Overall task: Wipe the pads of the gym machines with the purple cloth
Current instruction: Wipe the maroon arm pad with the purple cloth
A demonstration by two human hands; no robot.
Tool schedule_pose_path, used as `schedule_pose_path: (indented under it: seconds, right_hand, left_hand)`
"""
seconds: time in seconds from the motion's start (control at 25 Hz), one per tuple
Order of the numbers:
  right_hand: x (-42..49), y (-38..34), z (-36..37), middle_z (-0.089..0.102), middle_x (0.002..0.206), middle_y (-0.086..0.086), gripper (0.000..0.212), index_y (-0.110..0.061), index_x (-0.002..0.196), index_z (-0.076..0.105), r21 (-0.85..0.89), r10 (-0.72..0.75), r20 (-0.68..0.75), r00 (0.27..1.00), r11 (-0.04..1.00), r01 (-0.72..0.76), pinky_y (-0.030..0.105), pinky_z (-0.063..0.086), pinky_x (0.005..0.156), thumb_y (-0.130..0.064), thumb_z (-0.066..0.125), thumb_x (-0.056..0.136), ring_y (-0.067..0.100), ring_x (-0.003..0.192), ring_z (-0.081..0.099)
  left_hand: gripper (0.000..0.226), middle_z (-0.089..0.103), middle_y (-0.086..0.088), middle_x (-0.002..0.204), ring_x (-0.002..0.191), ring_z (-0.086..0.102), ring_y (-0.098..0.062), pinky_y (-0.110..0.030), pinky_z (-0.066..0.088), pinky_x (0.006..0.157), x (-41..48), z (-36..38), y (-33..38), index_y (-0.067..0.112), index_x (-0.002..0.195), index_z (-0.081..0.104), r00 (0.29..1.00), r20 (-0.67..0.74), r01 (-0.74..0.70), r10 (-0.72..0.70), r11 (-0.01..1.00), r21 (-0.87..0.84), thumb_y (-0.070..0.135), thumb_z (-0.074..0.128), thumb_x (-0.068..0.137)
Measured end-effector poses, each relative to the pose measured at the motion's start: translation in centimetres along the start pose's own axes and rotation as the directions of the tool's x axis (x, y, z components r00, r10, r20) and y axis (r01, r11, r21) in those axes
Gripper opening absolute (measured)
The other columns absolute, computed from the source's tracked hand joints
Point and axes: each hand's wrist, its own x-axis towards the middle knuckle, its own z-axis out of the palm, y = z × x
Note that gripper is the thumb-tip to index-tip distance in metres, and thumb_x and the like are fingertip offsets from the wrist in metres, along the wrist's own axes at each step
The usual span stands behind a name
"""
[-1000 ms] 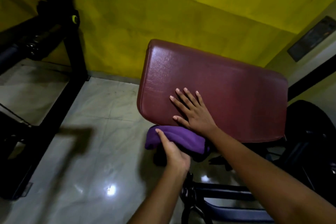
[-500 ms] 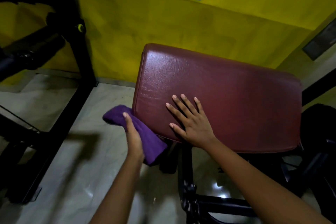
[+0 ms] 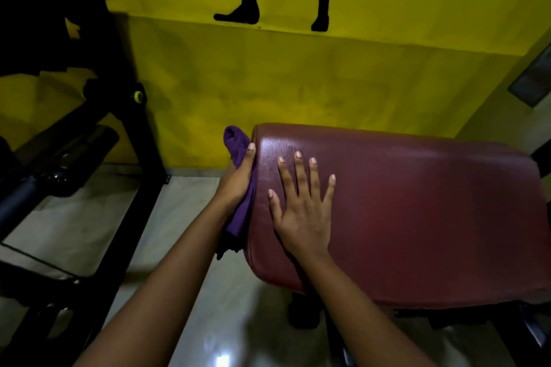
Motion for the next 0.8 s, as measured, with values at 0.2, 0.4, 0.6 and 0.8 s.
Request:
schedule_pose_path:
  seconds: [0.2, 0.4, 0.6, 0.8]
  right_hand:
    - [0.1, -0.1, 0.0, 0.02, 0.156, 0.0, 0.057, -0.03, 0.147, 0.022, -0.026, 0.01, -0.016, 1.0, 1.0, -0.011, 0.055, 0.011, 0.113, -0.049, 0.029, 0.094, 0.022, 0.144, 0.015]
    - [0.0, -0.3, -0.3, 0.02, 0.156, 0.0, 0.057, -0.029, 0.146, 0.025, -0.059, 0.016, 0.013, 1.0, 0.998, -0.016, 0.054, 0.009, 0.114, -0.049, 0.03, 0.093, 0.022, 0.144, 0.015]
    - [0.2, -0.3, -0.8, 0.013, 0.157, -0.001, 0.059, -0.03, 0.148, 0.018, -0.007, 0.048, 0.122, 0.991, 0.999, -0.048, 0.055, 0.006, 0.115, -0.052, 0.021, 0.093, 0.02, 0.145, 0.007]
    - [-3.5, -2.9, -4.2, 0.005, 0.157, -0.005, 0.066, -0.028, 0.148, 0.015, 0.351, 0.026, 0.219, 0.975, 0.931, -0.104, 0.046, 0.005, 0.118, -0.055, 0.018, 0.088, 0.012, 0.144, -0.002]
  left_hand:
    - [0.087, 0.059, -0.009, 0.129, 0.118, 0.055, -0.028, -0.041, 0.04, 0.105, 2.5, 0.3, 4.2, 0.026, 0.13, 0.053, 0.999, -0.027, 0.033, -0.031, 0.997, 0.071, 0.085, 0.033, 0.068]
    - [0.074, 0.054, -0.013, 0.134, 0.123, 0.05, -0.034, -0.045, 0.036, 0.107, -4.5, 0.7, 0.5, 0.027, 0.14, 0.039, 0.991, -0.134, 0.041, -0.019, 0.986, 0.164, 0.074, 0.024, 0.084]
    - [0.083, 0.06, -0.014, 0.123, 0.109, 0.057, -0.031, -0.044, 0.044, 0.101, -11.5, 0.0, -4.7, 0.018, 0.129, 0.048, 0.975, -0.066, 0.214, -0.211, 0.976, 0.043, 0.077, 0.022, 0.077]
    - [0.068, 0.057, -0.016, 0.124, 0.109, 0.057, -0.031, -0.039, 0.047, 0.095, -14.1, -2.8, -4.8, 0.016, 0.136, 0.041, 0.968, -0.067, 0.236, -0.242, 0.968, -0.087, 0.063, 0.026, 0.09]
